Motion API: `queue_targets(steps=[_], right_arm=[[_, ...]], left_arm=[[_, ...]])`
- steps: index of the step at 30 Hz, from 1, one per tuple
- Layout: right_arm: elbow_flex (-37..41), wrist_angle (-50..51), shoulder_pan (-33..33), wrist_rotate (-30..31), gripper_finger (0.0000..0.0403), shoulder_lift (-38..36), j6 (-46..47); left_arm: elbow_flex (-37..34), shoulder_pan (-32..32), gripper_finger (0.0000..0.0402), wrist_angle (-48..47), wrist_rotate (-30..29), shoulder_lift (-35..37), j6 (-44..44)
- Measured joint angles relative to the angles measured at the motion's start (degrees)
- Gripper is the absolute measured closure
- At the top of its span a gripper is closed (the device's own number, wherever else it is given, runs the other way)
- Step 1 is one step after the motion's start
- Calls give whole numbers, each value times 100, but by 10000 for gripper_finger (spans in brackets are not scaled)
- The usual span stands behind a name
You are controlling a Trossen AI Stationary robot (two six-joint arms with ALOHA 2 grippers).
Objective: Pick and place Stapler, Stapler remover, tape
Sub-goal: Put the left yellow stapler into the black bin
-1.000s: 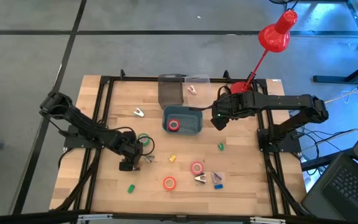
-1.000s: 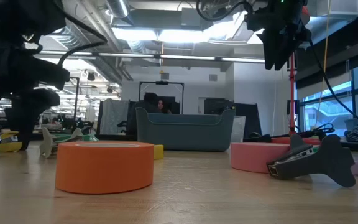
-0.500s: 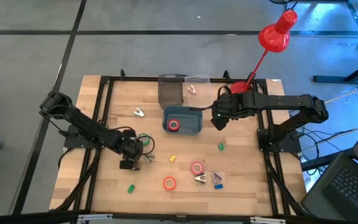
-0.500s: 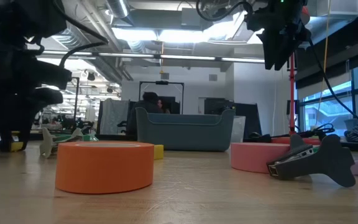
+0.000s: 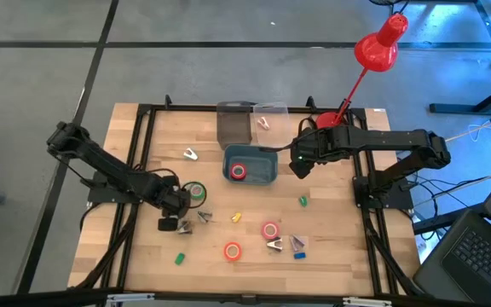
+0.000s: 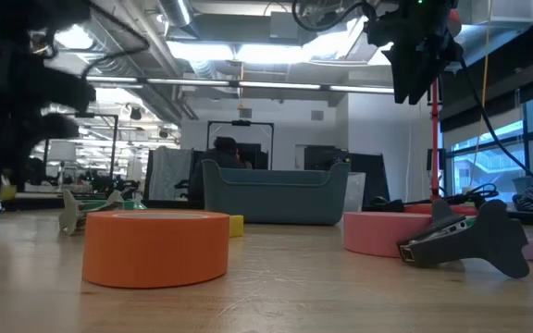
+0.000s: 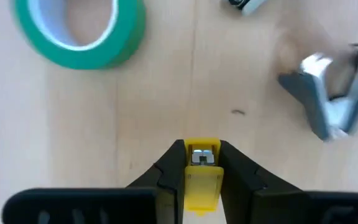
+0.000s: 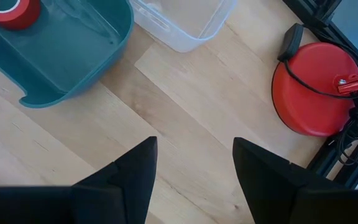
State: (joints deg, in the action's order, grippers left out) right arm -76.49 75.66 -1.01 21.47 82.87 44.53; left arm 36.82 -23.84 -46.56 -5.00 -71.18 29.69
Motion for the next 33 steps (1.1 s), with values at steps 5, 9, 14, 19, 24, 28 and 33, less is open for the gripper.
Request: queue_targets(steps=[5, 9, 14, 19, 24, 28, 33], right_arm=[[0, 2, 2, 60, 190, 0, 0], [0, 3, 0, 146, 190, 0, 0], [0, 14, 2, 146, 190, 0, 0], [0, 103, 0, 146, 190, 0, 0], [0, 169, 1, 146, 189, 0, 0], [0, 187, 0, 149, 189, 0, 0], [0, 278, 0, 149, 189, 0, 22]], left_arm=[[739, 394, 343, -759, -468, 355, -872], [1477, 1208, 343, -832, -835, 400, -2089], [2359, 2676, 343, -313, -950, 326, -3806], [2780, 4425, 343, 1127, 390, 195, -5004], [3329, 5785, 343, 1504, 1478, -707, -5399], [4025, 6102, 343, 1451, 1838, -1853, -5840], [5094, 6236, 343, 1032, 2015, -3278, -6155]])
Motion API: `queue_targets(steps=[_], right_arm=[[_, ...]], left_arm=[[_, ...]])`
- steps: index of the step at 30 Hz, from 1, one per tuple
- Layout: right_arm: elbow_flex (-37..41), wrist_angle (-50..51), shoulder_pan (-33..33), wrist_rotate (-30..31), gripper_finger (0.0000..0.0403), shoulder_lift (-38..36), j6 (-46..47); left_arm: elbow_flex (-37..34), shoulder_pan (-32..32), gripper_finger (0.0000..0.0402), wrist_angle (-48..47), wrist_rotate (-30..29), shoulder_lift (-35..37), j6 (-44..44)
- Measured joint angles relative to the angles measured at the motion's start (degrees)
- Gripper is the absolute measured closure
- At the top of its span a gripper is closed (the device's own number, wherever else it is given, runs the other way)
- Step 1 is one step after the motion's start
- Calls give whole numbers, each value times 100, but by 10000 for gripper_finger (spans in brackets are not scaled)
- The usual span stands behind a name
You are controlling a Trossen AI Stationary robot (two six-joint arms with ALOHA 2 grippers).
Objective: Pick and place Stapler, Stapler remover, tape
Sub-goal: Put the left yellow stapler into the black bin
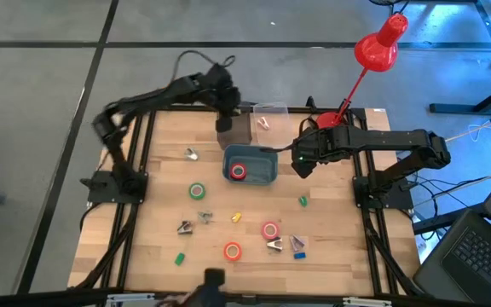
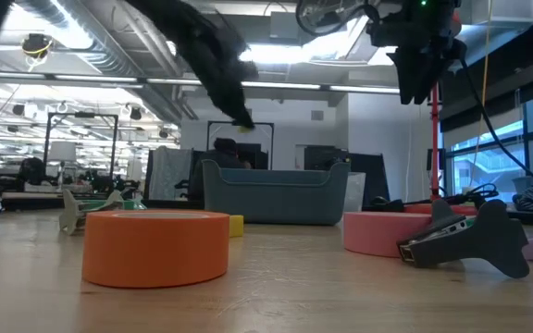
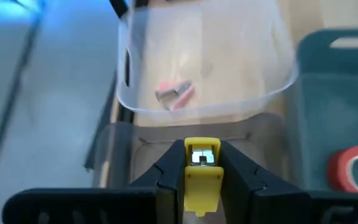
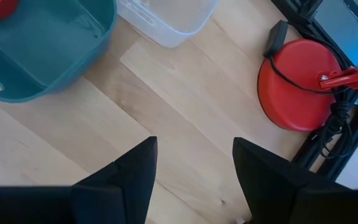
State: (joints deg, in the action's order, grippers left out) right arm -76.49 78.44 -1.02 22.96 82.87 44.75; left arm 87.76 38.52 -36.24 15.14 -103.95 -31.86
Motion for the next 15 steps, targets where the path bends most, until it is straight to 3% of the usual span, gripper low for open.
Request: queue_targets(steps=[6, 15], right_arm=[[0, 137, 0, 12, 189, 0, 4], [0, 297, 0, 297, 189, 0, 0]], left_arm=[[796, 103, 343, -759, -42, -1203, -120], [820, 103, 343, -746, -16, -2070, -109]])
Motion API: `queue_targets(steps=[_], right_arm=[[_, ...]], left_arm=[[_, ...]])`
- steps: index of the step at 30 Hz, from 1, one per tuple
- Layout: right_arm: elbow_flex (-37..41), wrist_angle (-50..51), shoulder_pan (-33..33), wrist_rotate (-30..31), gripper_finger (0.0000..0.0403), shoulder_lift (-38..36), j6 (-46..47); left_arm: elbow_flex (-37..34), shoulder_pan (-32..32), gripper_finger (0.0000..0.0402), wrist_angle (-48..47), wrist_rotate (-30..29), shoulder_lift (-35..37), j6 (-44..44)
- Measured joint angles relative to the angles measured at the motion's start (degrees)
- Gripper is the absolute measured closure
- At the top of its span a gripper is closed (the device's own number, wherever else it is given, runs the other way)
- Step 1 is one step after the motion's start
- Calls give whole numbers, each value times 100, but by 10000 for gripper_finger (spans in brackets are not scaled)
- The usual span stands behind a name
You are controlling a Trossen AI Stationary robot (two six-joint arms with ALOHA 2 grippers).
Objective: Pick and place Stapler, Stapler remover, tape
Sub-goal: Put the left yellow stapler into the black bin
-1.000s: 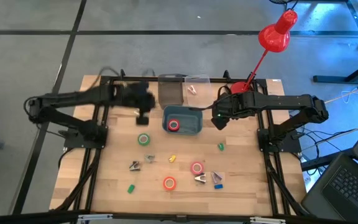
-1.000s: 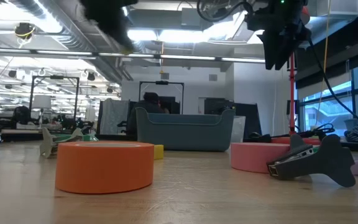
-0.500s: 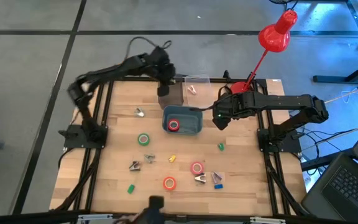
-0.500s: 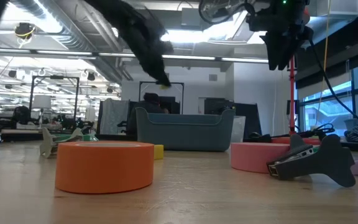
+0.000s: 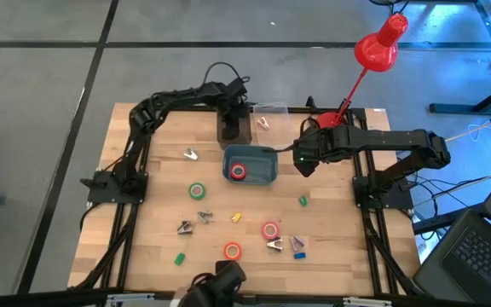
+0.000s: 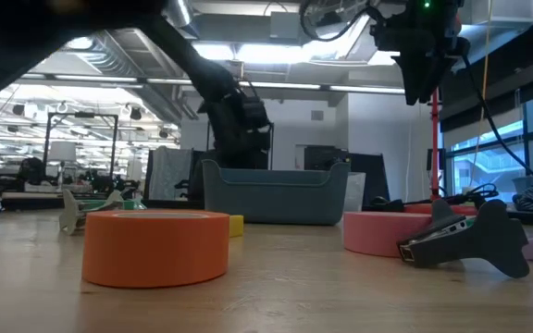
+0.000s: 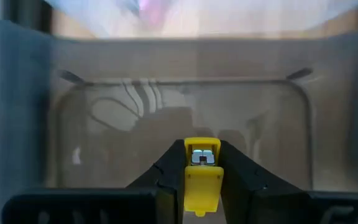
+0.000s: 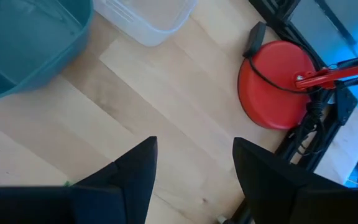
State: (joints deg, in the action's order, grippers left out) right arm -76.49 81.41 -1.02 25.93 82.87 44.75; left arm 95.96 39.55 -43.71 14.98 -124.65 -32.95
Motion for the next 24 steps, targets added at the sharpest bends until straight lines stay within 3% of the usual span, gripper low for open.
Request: queue_targets(steps=[7, 24], right_arm=[[0, 30, 0, 1, 189, 0, 0], [0, 24, 0, 0, 189, 0, 21]], left_arm=[[4, -9, 330, 44, -263, -233, -79], [210, -20, 161, 27, -286, 117, 2]])
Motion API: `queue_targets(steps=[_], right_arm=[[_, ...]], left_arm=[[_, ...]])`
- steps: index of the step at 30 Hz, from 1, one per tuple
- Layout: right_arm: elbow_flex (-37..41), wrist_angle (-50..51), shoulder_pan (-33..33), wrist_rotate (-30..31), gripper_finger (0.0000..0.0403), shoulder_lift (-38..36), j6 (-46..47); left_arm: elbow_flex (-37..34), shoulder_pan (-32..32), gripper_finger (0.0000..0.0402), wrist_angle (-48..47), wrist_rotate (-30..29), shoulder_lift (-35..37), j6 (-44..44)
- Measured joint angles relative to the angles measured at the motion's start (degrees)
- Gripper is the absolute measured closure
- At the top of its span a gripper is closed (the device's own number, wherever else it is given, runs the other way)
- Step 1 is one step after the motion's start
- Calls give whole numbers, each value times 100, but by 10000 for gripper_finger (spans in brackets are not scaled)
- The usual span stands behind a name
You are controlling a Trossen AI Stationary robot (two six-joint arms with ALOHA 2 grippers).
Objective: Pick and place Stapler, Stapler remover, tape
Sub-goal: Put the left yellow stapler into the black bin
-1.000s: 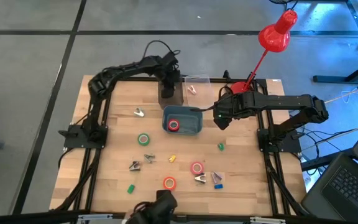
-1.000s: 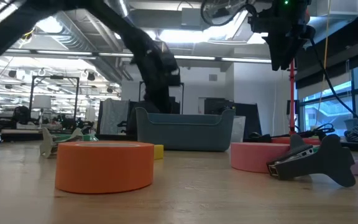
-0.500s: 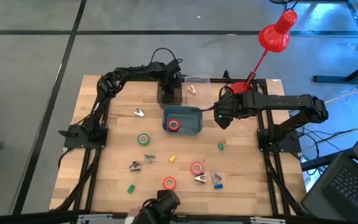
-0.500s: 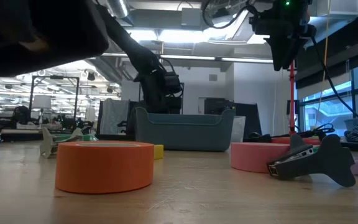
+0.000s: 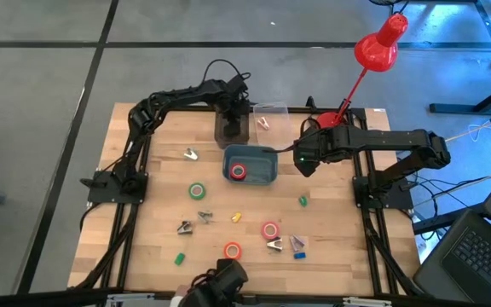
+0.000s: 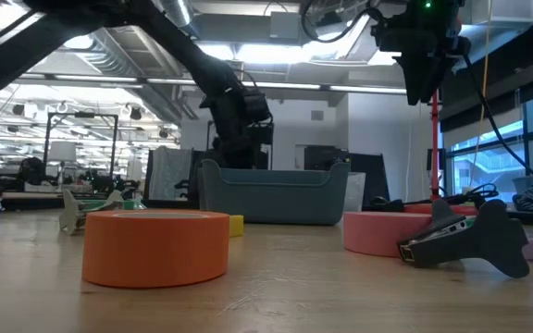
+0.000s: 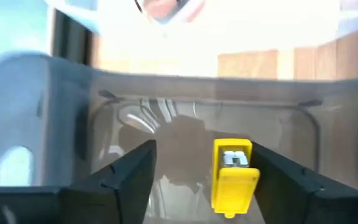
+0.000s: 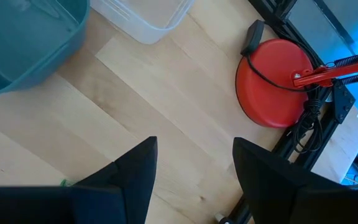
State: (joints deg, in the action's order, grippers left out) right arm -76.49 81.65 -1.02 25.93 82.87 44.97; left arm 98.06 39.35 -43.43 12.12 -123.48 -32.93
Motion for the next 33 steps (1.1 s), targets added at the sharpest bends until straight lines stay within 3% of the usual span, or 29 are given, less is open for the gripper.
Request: queue_targets(steps=[10, 14, 19, 21, 25, 31, 33], right_arm=[[0, 0, 0, -2, 189, 0, 129], [0, 2, 0, -4, 189, 0, 129], [0, 0, 0, -7, 189, 0, 123], [0, 2, 0, -7, 189, 0, 116], [0, 2, 0, -19, 189, 0, 110], [0, 4, 0, -21, 189, 0, 110], [0, 2, 0, -22, 189, 0, 110]], left_arm=[[35, -22, 144, -66, -71, 0, -65], [35, -26, 137, -58, -514, 0, -167], [35, -30, 126, -61, -396, -1, 24], [36, -94, 131, -65, -612, -2, -18], [37, -222, 183, -150, -750, -4, -403], [37, -304, 321, -156, -733, -4, -659], [37, -302, 345, -156, -495, -4, -589]])
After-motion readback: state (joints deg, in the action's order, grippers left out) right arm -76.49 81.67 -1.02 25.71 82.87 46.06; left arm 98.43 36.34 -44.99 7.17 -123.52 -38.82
